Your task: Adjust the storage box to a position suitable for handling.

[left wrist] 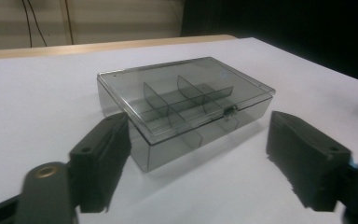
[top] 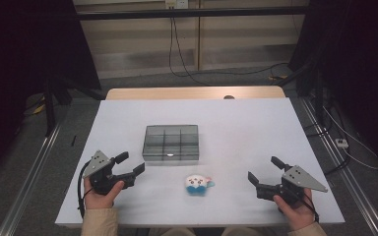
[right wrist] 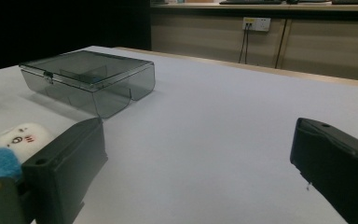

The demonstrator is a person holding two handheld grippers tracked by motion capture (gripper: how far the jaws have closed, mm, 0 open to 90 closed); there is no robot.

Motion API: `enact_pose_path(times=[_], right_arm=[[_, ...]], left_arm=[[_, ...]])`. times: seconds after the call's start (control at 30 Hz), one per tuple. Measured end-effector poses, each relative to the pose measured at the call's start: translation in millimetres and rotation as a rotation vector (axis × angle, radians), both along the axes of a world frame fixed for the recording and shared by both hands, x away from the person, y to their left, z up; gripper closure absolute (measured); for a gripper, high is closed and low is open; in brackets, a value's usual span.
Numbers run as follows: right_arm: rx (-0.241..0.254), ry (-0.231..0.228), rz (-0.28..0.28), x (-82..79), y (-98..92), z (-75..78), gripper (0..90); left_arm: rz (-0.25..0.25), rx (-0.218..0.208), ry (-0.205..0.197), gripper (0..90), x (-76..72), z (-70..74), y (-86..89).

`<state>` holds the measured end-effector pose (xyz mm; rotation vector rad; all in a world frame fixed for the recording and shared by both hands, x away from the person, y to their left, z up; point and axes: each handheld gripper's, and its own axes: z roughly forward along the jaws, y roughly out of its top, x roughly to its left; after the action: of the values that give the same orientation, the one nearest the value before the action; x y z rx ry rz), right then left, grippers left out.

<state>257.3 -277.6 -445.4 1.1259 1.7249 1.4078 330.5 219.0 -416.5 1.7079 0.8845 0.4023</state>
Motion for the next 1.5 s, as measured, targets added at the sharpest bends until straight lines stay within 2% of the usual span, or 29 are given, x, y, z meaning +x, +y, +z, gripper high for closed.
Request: enact_pose_path(times=[0.07, 0.1, 0.17, 0.27, 0.33, 0.37, 0.4, 0.47, 0.5, 0.53, 0.57, 0.67, 0.7, 0.77, 0.83, 0.9, 1.03, 1.07, 1.2, 1.3, 1.5], right_arm=[[0.001, 0.003, -0.007, 0.4, -0.5, 0.6, 3.1], [-0.005, 0.015, -0.021, 3.3, -1.4, 2.0, 3.5], [-0.015, 0.019, -0.037, 6.9, -1.6, 3.7, 3.6], [-0.023, 0.051, -0.047, 14.9, -0.1, 4.7, 5.0], [-0.020, 0.062, -0.042, 19.8, 1.8, 5.3, 6.4], [-0.018, 0.064, -0.038, 21.8, 2.6, 6.0, 6.4], [-0.018, 0.064, -0.038, 21.8, 2.6, 6.0, 6.4], [-0.032, 0.062, -0.037, 25.5, 4.4, 7.2, 6.4], [-0.033, 0.062, -0.032, 30.0, 5.9, 7.8, 6.4], [-0.033, 0.062, -0.032, 30.0, 5.9, 7.8, 6.4], [-0.034, 0.074, -0.024, 35.5, 8.1, 7.8, 6.4], [-0.039, 0.084, -0.020, 41.6, 10.8, 7.2, 6.4], [-0.048, 0.107, -0.015, 48.4, 14.4, 6.0, 6.4], [-0.047, 0.111, -0.022, 51.3, 16.6, 5.4, 6.6], [-0.045, 0.118, -0.021, 56.8, 20.0, 4.8, 7.3], [-0.042, 0.130, -0.031, 61.7, 22.5, 5.2, 7.2], [-0.047, 0.146, -0.061, 73.9, 26.9, 6.2, 7.6], [-0.047, 0.146, -0.061, 73.9, 26.9, 6.2, 7.6], [-0.060, 0.164, -0.075, 81.6, 31.7, 1.8, 9.3], [-0.078, 0.174, -0.074, 85.2, 36.5, -0.6, 11.1], [-0.064, 0.192, -0.069, 92.7, 43.5, -1.5, 14.5]], left_arm=[[0.006, 0.001, 0.005, 25.0, 1.7, 0.6, 0.1], [0.012, 0.014, 0.012, 33.6, 3.7, 1.3, 0.7], [0.035, 0.021, 0.024, 38.4, 8.0, 2.3, 1.5], [0.071, 0.020, 0.047, 51.0, 17.3, 2.1, 4.3], [0.093, 0.040, 0.058, 58.0, 23.9, 1.1, 5.9], [0.096, 0.041, 0.080, 60.6, 31.1, -1.2, 7.3], [0.096, 0.041, 0.080, 65.6, 31.1, -1.2, 7.3], [0.110, 0.037, 0.096, 69.1, 38.0, -4.1, 8.6], [0.118, 0.044, 0.106, 77.0, 41.6, -5.2, 9.0], [0.129, 0.042, 0.112, 77.0, 45.3, -6.4, 9.2], [0.132, 0.037, 0.120, 82.2, 49.0, -7.1, 8.9], [0.141, 0.065, 0.148, 85.4, 60.9, -7.7, 7.2], [0.141, 0.074, 0.159, 88.4, 65.5, -8.4, 6.2], [0.144, 0.100, 0.185, 88.9, 74.9, -11.2, 4.9], [0.151, 0.107, 0.198, 90.0, 83.7, -15.2, 3.5], [0.157, 0.131, 0.205, 90.0, 91.6, -18.2, 0.8], [0.159, 0.131, 0.238, 90.0, 104.2, -21.2, -4.4], [0.173, 0.143, 0.237, 90.0, 107.0, -22.1, -5.8], [0.199, 0.177, 0.243, 90.0, 115.9, -24.9, -8.1], [0.213, 0.168, 0.253, 90.0, 120.2, -28.9, -9.0], [0.186, 0.194, 0.267, 90.0, 126.9, -34.1, -17.1]])
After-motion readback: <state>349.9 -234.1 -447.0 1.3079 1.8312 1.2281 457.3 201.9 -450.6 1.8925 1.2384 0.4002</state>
